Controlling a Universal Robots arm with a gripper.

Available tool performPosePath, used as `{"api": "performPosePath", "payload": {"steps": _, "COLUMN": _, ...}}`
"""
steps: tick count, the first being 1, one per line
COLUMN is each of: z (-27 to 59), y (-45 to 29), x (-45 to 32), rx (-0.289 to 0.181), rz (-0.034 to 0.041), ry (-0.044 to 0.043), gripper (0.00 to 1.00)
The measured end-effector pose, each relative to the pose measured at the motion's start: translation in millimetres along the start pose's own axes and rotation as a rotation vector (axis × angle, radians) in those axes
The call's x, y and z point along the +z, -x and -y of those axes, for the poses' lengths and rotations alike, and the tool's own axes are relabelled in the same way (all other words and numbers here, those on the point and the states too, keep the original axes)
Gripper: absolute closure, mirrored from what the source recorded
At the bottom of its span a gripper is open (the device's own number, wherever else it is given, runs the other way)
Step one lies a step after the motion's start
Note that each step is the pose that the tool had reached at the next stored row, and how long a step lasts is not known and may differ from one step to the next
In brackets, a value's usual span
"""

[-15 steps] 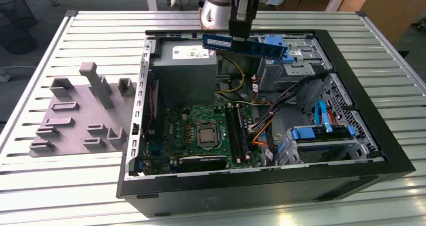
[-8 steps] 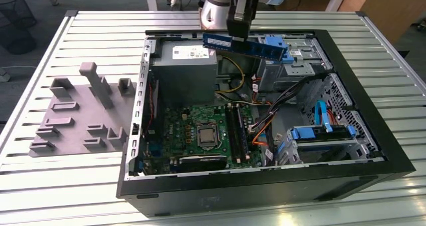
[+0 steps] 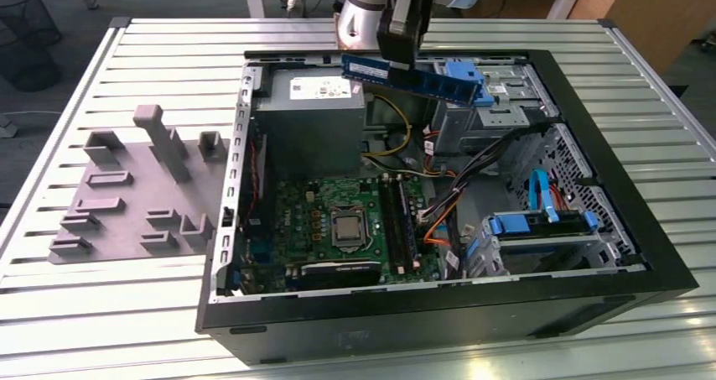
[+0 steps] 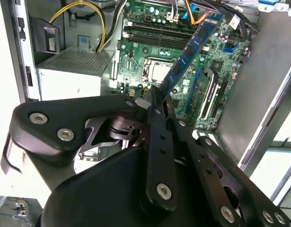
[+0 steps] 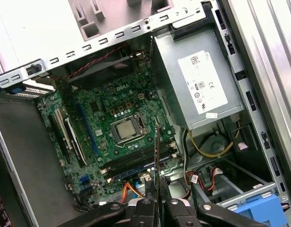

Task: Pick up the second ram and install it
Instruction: 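Insert the second ram into the second slot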

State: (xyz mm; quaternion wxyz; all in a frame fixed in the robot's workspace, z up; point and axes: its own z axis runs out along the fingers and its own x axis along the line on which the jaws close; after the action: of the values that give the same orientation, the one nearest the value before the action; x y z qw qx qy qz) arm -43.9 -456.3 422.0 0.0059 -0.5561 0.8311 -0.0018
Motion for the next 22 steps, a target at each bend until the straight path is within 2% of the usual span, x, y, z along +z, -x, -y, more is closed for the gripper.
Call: {"api": "performPosePath", "payload": {"steps": 22, "z": 0.0, "y": 0.0, "x": 0.2, "rx": 0.141, "rz": -0.0021, "ry": -0.0014, "gripper": 0.86}}
